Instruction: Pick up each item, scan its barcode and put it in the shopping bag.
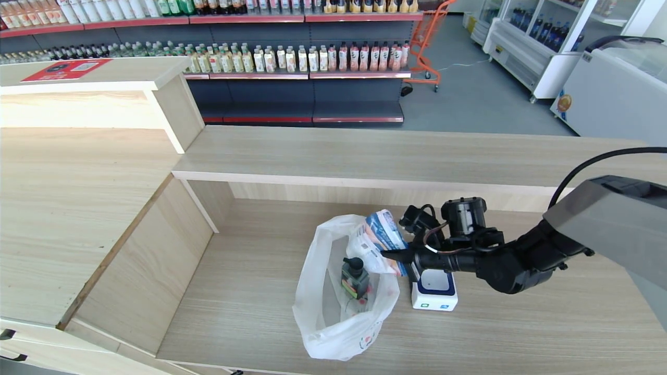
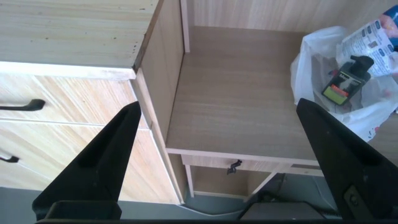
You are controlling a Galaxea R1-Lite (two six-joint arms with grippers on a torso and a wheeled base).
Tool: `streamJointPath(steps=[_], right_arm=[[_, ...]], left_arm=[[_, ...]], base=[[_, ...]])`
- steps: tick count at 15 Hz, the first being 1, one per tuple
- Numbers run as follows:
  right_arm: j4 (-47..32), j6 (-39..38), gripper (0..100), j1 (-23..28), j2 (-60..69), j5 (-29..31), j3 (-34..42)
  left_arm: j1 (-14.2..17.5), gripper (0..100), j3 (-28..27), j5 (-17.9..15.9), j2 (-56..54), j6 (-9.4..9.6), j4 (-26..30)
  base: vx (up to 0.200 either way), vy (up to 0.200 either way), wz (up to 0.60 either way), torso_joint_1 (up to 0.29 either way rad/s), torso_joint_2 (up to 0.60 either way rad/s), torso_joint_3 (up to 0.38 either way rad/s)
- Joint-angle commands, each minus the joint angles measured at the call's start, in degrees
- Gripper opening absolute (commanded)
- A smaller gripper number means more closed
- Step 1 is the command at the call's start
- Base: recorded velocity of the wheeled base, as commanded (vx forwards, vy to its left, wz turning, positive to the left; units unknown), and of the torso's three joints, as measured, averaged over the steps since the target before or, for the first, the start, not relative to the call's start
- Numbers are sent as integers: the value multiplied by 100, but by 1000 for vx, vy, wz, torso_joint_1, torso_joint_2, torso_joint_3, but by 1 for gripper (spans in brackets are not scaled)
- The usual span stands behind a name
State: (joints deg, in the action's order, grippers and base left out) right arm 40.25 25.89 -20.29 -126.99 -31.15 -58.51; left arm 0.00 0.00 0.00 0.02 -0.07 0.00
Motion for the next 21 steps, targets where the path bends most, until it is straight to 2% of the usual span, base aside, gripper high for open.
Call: streamJointPath(steps=[1, 2, 7, 9, 11, 12, 13, 14, 15, 16, 17, 18, 19, 20, 21], right_arm=[[0, 3, 0, -2, -54, -5, 42], [0, 3, 100, 7, -54, -5, 130], [-9, -84, 100, 60, 271, -49, 165], [-35, -647, 100, 139, 807, -49, 218], [-44, -1403, 100, 297, 1818, -41, 631], [-246, -1763, 100, 534, 2838, 12, 1123], [-826, -1763, 100, 868, 3980, 39, 1624], [-1371, -1658, 100, 1202, 4956, 232, 2072], [-1600, -1710, 100, 1396, 5650, 636, 2450], [-1670, -1886, 100, 1519, 6336, 1164, 2986], [-1714, -2334, 100, 1624, 7549, 1884, 4067], [-1723, -2387, 100, 1633, 7935, 2025, 4463], [-1723, -2387, 100, 1703, 9078, 2174, 5333], [-1819, -2264, 100, 1818, 10124, 2245, 5851], [-2645, -2123, 100, 1932, 10836, 2508, 5851]], left_arm=[[0, 100, 0, 0, -2, -1, 0], [0, 100, 0, 0, -2, -1, 0], [0, 100, 0, 0, -2, -1, 0], [0, 100, 0, 0, -2, -1, 0], [0, 100, 0, 0, -2, -1, 0], [-9, 100, 0, 0, -2, -1, 0], [0, 100, 0, 0, -2, -1, 0], [0, 100, 0, 0, -2, -1, 0], [0, 100, 0, 0, -2, -1, 0], [0, 100, 0, 0, -2, -1, 0], [0, 100, 0, 0, -2, -1, 0], [0, 100, 0, 0, -2, -1, 0], [0, 100, 0, 0, -2, -1, 0], [0, 100, 0, 0, -2, -1, 0], [0, 100, 0, 0, -2, -1, 0]], base=[[0, 0, 0, 0, 0, 0], [0, 0, 0, 0, 0, 0], [0, 0, 0, 0, 0, 0], [0, 0, 0, 0, 0, 0], [0, 0, 0, 0, 0, 0], [0, 0, 0, 0, 0, 0], [0, 0, 0, 0, 0, 0], [0, 0, 0, 0, 0, 0], [0, 0, 0, 0, 0, 0], [0, 0, 0, 0, 0, 0], [0, 0, 0, 0, 0, 0], [0, 0, 0, 0, 0, 0], [0, 0, 0, 0, 0, 0], [0, 0, 0, 0, 0, 0], [0, 0, 0, 0, 0, 0]])
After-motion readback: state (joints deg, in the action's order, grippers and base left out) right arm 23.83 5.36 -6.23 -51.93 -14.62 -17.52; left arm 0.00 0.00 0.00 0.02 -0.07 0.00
